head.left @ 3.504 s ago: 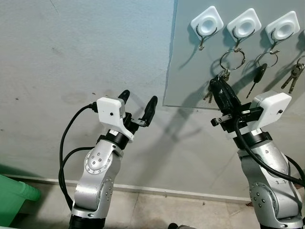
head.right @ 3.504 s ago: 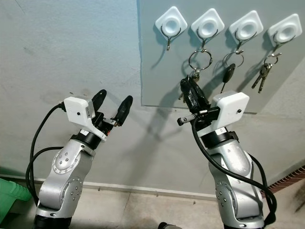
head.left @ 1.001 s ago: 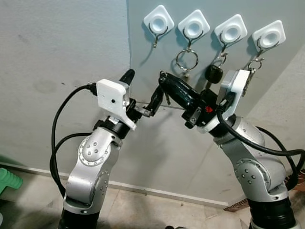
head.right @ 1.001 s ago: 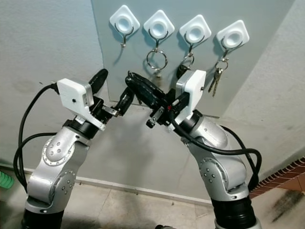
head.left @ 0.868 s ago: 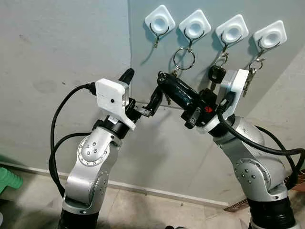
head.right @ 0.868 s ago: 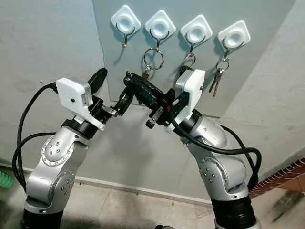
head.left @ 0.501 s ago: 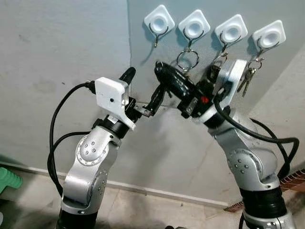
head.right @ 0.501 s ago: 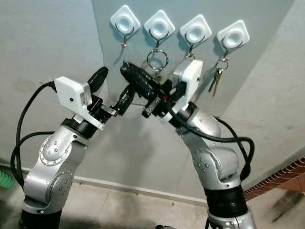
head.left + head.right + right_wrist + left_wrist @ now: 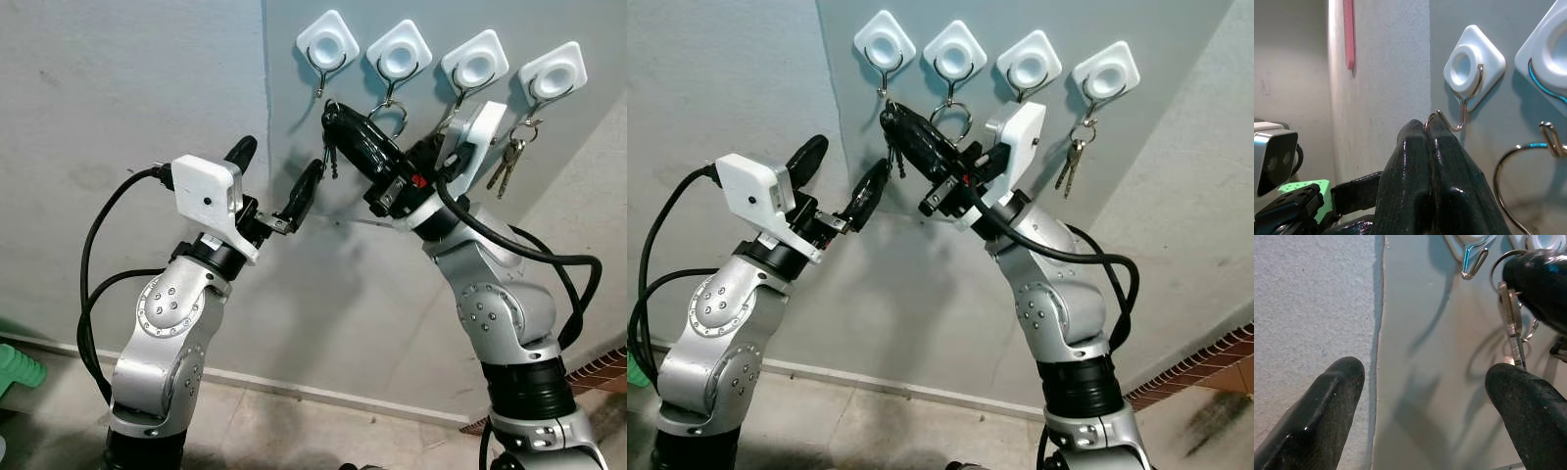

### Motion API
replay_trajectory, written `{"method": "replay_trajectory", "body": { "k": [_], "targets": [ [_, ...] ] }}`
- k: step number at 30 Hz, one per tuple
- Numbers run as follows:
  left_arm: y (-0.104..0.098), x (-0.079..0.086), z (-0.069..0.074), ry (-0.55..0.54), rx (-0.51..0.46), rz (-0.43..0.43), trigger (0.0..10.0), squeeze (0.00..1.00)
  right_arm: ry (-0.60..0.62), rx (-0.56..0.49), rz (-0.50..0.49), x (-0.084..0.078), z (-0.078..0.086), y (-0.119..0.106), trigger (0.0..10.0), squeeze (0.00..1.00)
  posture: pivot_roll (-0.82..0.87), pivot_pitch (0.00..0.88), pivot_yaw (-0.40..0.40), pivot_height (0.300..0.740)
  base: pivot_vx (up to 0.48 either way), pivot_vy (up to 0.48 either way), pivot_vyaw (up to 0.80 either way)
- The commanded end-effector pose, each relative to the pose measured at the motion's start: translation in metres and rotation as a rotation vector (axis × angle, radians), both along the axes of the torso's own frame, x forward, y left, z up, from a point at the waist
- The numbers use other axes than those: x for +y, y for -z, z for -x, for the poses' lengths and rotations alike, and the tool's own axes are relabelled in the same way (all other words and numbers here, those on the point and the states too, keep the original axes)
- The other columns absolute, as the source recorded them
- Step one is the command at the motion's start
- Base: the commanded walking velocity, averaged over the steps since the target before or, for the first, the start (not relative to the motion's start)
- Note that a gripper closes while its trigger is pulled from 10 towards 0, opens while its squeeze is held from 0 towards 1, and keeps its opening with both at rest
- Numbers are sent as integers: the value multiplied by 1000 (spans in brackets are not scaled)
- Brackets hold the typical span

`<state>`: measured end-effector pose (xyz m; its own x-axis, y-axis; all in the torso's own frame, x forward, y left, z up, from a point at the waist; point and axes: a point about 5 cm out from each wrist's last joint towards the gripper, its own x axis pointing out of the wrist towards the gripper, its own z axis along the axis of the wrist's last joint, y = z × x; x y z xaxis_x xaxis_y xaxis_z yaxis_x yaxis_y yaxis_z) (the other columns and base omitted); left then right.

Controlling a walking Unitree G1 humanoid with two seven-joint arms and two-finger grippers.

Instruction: Hang keys on a hook

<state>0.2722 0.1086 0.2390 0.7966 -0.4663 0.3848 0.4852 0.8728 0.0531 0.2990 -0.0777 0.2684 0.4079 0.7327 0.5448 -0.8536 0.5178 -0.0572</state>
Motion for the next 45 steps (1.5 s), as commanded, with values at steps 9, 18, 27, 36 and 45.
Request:
{"method": "replay_trajectory", "body": {
  "k": [9, 18, 27, 36, 45],
  "targets": [
    [-9, -5, 5, 31, -34, 2, 10000, 0, -34, -47, -6, 3, -2, -11, 10000, 0, 15, 123, -80, 740, 0, 0, 0],
    [-8, -5, 6, 29, -27, 8, 10000, 0, -25, -49, -21, 4, -6, -14, 10000, 0, 21, 126, -85, 740, 0, 0, 0],
    [-8, -5, 7, 29, -27, 11, 10000, 0, -35, -18, -38, 4, -9, -13, 10000, 0, 24, 119, -89, 740, 0, 0, 0],
    [-8, -6, 8, 33, -26, 13, 10000, 0, -67, 72, -113, 3, -6, -5, 10000, 0, 25, 114, -87, 740, 0, 0, 0],
    [-7, -8, 8, 40, -21, 14, 10000, 0, -81, 136, -200, 1, -2, -2, 10000, 0, 22, 110, -84, 740, 0, 0, 0]
  ]
}}
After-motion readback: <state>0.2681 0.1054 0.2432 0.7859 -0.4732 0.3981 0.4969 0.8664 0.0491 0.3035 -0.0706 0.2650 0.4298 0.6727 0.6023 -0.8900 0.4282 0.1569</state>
